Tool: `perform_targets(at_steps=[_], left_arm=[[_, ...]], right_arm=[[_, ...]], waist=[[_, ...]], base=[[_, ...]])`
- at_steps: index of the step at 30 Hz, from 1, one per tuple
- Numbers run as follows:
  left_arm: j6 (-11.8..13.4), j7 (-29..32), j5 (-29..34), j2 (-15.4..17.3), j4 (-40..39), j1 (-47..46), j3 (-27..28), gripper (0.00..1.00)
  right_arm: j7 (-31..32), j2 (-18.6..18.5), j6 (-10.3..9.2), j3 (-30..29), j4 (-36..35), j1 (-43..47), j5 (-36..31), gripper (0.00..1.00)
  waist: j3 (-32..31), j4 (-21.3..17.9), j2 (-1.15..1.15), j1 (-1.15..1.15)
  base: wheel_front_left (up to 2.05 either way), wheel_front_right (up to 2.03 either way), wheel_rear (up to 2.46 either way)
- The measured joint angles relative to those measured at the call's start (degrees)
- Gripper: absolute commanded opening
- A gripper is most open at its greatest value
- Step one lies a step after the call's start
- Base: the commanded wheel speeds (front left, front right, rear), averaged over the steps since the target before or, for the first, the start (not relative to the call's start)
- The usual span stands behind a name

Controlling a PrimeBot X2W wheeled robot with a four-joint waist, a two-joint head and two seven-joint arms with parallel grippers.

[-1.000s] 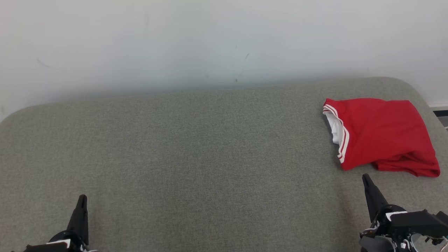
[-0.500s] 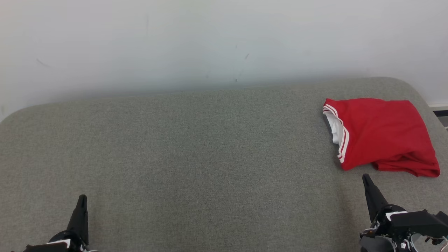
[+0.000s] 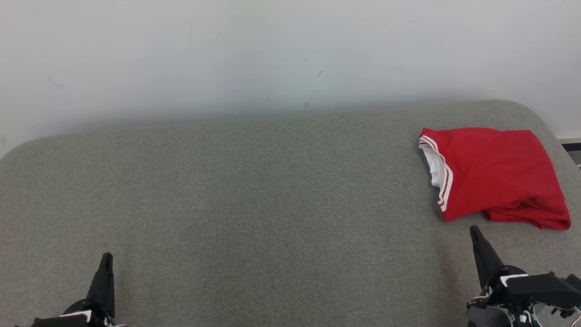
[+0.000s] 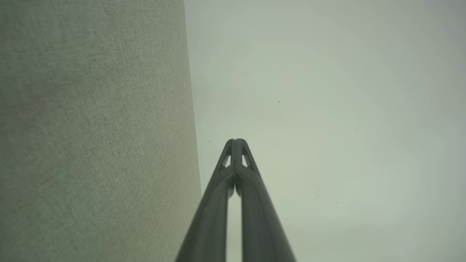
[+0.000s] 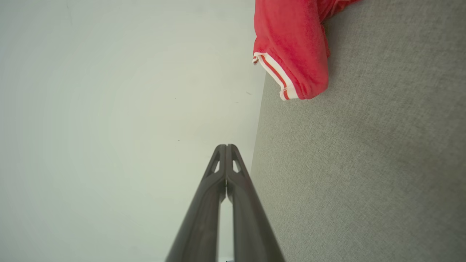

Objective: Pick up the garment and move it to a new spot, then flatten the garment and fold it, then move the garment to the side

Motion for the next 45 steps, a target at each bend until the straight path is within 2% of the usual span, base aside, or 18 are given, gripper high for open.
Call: perform_targets(at_steps=[45], left_arm=[[-0.01,0.00,0.00,-0.01,-0.02,0.00,0.00,0.00]], right_arm=[[0.00,0.00,0.00,0.00,-0.02,0.00,0.00,0.00]], waist=[[0.01,0.00,0.00,0.00]], base=[[0.00,0.00,0.00]])
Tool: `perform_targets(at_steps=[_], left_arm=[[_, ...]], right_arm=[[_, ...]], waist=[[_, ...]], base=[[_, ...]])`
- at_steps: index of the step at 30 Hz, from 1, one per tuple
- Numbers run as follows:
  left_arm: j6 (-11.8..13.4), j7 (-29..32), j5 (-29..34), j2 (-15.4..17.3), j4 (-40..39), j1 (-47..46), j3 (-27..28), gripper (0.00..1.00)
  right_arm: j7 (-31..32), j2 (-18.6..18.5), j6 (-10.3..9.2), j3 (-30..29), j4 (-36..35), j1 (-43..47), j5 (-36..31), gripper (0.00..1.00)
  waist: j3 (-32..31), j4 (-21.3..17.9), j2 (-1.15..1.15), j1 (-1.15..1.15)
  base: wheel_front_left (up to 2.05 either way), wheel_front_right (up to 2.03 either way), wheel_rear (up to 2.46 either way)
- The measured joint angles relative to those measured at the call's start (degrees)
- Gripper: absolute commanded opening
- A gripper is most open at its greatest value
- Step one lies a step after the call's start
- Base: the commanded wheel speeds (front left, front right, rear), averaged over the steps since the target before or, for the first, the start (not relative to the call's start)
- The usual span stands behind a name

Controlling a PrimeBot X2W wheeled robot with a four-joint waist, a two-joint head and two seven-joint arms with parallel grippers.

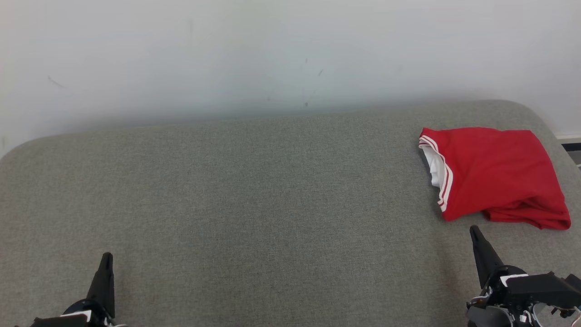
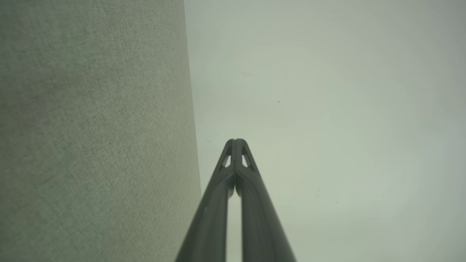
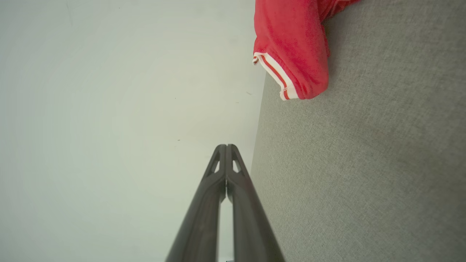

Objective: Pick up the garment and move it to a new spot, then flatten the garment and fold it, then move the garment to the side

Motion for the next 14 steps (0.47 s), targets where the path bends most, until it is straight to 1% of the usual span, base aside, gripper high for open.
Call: perform_targets(at_steps=[14], left_arm=[[0.00,0.00,0.00,0.00,-0.01,0.00,0.00,0.00]], right_arm=[[0.00,0.00,0.00,0.00,-0.01,0.00,0.00,0.00]], waist=[[0.00,0.00,0.00,0.00]], base=[[0.00,0.00,0.00]])
